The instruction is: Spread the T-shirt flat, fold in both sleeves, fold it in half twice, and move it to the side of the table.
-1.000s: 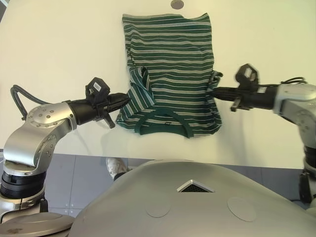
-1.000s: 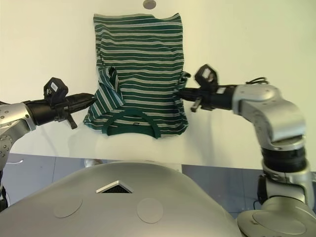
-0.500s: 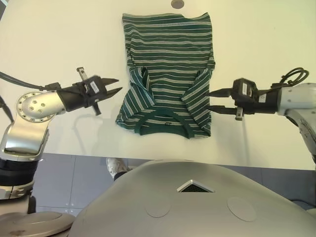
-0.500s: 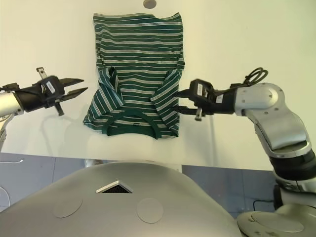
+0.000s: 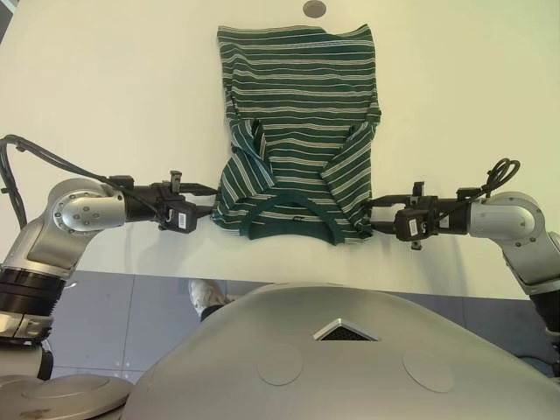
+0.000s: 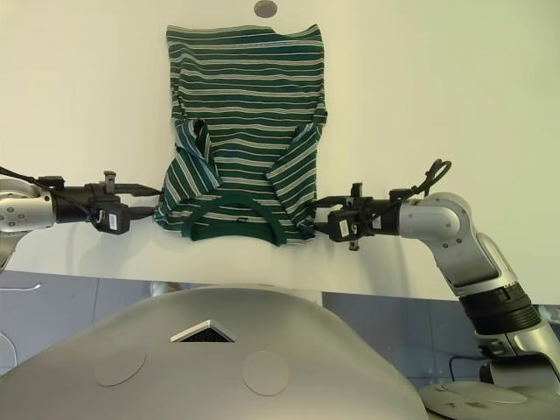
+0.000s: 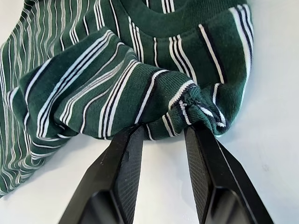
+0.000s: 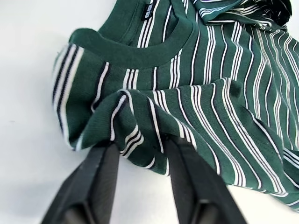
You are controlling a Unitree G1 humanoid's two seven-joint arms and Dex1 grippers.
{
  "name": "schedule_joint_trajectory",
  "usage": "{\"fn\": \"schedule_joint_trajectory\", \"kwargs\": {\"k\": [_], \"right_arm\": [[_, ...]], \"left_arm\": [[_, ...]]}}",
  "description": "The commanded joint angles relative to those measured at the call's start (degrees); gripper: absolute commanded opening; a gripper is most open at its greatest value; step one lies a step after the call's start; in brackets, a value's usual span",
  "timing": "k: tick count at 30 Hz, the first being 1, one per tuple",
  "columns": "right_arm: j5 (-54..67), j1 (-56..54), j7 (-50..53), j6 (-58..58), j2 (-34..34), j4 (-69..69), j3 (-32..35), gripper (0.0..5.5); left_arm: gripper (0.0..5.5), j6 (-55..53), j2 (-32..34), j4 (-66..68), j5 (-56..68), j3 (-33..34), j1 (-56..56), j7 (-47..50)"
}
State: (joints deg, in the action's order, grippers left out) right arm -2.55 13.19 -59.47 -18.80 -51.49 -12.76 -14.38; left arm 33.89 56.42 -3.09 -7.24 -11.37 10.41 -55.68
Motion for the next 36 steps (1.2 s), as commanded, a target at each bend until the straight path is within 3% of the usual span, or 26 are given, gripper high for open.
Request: {"fn": "schedule_joint_trajectory", "kwargs": {"k": [1,4,7,11,13,16,19,23,26,31,34,36], "right_arm": [[-1.6,-0.5,-1.6,-0.2,-1.3,1.3,-1.7,1.04],[-0.1,-1.0,-4.1,2.7,-2.3,0.2,-2.4,0.33],[3.9,-1.5,-7.6,10.1,-4.0,-2.6,-2.1,0.00],[19.9,2.6,-19.3,30.5,-15.3,-12.7,1.2,0.00],[32.1,1.2,-20.6,41.9,-17.3,-17.5,5.0,0.00],[44.0,-10.9,-14.0,55.9,-9.7,-12.6,8.4,0.00],[47.0,-21.6,-7.1,62.5,-1.9,-0.7,10.7,0.00],[41.0,-37.9,3.5,62.4,10.0,21.7,10.6,0.00],[34.1,-45.1,8.9,58.9,16.2,35.9,9.0,0.00],[25.8,-51.6,14.0,53.3,23.4,54.2,9.2,0.00],[24.8,-52.6,13.7,52.2,25.5,56.5,10.7,0.75],[25.7,-53.2,14.0,51.8,26.5,56.9,13.5,0.80]], "left_arm": [[1.31,0.9,-0.9,0.4,-1.9,-2.7,-0.3,-0.3],[0.64,-3.4,-2.0,-1.1,1.7,-4.0,-0.3,-1.7],[0.11,-12.5,1.1,-5.8,6.0,-5.2,1.9,-7.1],[0.02,-38.7,12.4,-21.1,21.9,-2.7,10.4,-15.8],[0.02,-50.2,14.8,-27.1,34.5,1.5,9.6,-16.9],[0.02,-61.2,10.1,-26.1,45.0,5.2,-0.5,-14.2],[0.02,-65.8,0.1,-17.6,43.8,3.1,-14.4,-7.7],[0.02,-66.6,-13.7,2.8,33.4,0.5,-30.8,6.1],[0.02,-65.8,-20.4,15.2,28.4,0.0,-38.3,11.2],[0.02,-64.1,-27.1,31.9,22.0,0.4,-44.1,16.1],[0.68,-64.8,-28.5,34.0,21.3,1.8,-43.8,16.7],[0.84,-64.8,-29.1,34.0,20.1,2.9,-43.0,19.4]]}}
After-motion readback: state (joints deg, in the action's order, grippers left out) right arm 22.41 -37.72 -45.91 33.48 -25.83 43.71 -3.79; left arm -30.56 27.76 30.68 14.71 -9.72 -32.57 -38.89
